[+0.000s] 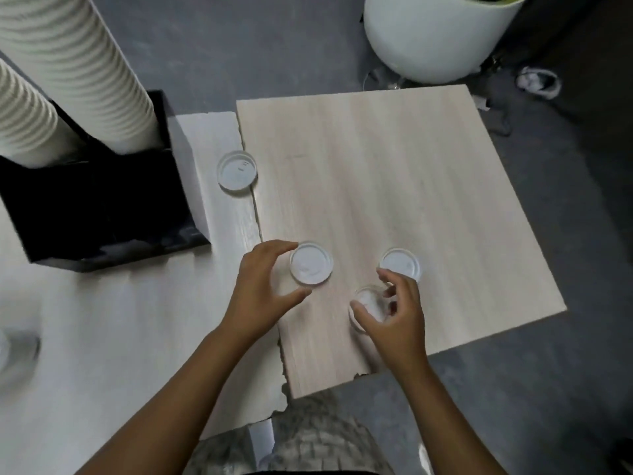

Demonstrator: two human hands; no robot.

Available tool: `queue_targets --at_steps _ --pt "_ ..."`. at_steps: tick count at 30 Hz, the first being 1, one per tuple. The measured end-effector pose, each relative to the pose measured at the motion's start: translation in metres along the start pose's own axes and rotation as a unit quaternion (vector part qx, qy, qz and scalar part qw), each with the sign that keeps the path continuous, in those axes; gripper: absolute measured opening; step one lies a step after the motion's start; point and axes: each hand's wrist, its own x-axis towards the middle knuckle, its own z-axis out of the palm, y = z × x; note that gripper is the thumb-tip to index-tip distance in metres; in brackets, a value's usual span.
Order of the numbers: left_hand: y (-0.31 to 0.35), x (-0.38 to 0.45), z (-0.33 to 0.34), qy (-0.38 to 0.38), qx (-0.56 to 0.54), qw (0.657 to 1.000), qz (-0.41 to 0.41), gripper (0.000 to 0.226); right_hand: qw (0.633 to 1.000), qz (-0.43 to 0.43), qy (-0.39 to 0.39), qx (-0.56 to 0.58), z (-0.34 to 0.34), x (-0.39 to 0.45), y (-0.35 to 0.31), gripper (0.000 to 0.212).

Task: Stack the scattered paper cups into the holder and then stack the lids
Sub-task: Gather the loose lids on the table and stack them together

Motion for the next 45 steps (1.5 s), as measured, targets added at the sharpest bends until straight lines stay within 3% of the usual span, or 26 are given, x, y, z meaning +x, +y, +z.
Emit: queue_targets --at_steps 5,9,16,22,26,32,38,40,42,45 --pt "-0.005 0.020 0.033 -0.015 0.053 0.998 0.004 0.087 0.996 0.017 -0.050 -0.071 0.000 0.006 0.039 0.088" --pt "-0.008 0.025 0.047 -0.027 0.084 0.996 -0.013 0.093 0.991 0.008 -0.037 -0.128 0.010 0.002 0.054 0.096" --pt "-0.004 0.026 0.059 -0.039 0.096 0.994 -0.034 0.096 0.994 -0.003 -0.055 -0.098 0.005 0.000 0.059 0.095" --pt "0.000 0.021 0.055 -0.076 0.061 0.995 -0.023 0.108 1.000 -0.014 -0.013 0.008 0.002 0.029 0.018 0.092" --pt "-0.006 0.017 0.046 -0.081 0.062 0.994 -0.031 0.105 0.993 -0.089 -0.068 -0.047 0.031 0.050 0.000 0.085" --pt "-0.009 0.016 0.032 -0.090 0.064 0.993 -0.039 0.092 0.978 -0.125 -0.106 -0.125 0.061 0.053 0.005 0.092" --pt "-0.005 0.020 0.023 -0.102 0.058 0.993 -0.034 0.094 0.982 -0.102 -0.134 -0.079 0.045 0.052 0.004 0.106" --pt "0.003 0.021 0.021 -0.081 0.056 0.995 -0.029 0.094 0.991 -0.103 -0.085 -0.020 0.026 0.051 0.004 0.093" --pt "0.019 0.025 0.021 -0.042 0.027 0.998 -0.032 0.091 0.995 -0.102 0.018 -0.004 0.001 0.051 0.013 0.077" --pt "0.047 0.039 0.035 -0.021 -0.010 1.000 -0.014 0.080 0.993 -0.044 0.088 -0.061 -0.025 0.054 0.041 0.087"
